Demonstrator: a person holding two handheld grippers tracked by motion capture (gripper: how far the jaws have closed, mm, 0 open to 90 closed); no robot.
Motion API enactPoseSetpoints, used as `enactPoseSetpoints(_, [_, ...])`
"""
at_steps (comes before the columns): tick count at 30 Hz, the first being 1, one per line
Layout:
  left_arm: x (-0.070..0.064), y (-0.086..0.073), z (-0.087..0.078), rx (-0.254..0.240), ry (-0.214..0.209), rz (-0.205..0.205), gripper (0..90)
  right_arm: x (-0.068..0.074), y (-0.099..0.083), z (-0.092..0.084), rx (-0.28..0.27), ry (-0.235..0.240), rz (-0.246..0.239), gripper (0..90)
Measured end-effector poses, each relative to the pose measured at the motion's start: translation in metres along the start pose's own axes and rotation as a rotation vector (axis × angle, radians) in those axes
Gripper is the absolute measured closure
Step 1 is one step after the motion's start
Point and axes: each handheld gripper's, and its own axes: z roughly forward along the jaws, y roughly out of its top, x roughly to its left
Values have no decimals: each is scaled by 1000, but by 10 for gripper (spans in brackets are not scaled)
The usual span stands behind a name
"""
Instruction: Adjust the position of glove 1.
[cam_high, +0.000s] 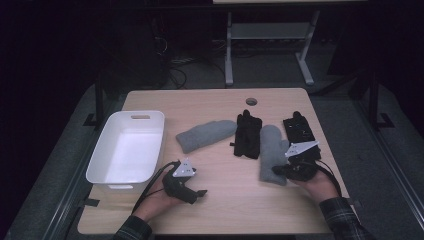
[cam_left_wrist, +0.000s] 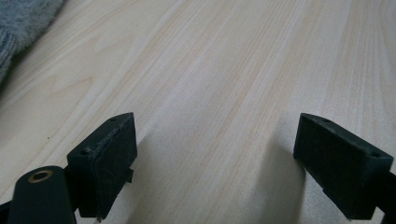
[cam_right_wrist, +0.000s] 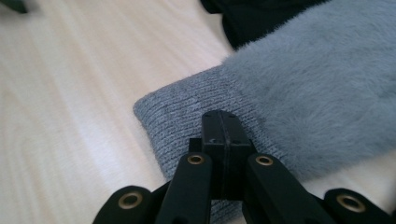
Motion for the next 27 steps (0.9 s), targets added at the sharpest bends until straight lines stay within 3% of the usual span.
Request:
enactPoseSetpoints(15, [0, 0, 0, -4, 2, -1, 124, 34, -15, -8, 1, 67, -53, 900])
enactPoseSetpoints(18, [0, 0, 0, -4, 2, -1, 124, 39, -15, -11, -10, 57, -72, 900])
enactPoseSetpoints(21, [0, 0, 0, -4, 2, -1, 124, 39, -14, -18, -51, 58, -71, 900])
enactPoseSetpoints(27, [0, 0, 0, -4, 2, -2, 124, 27, -22, -30, -65, 13, -33, 900])
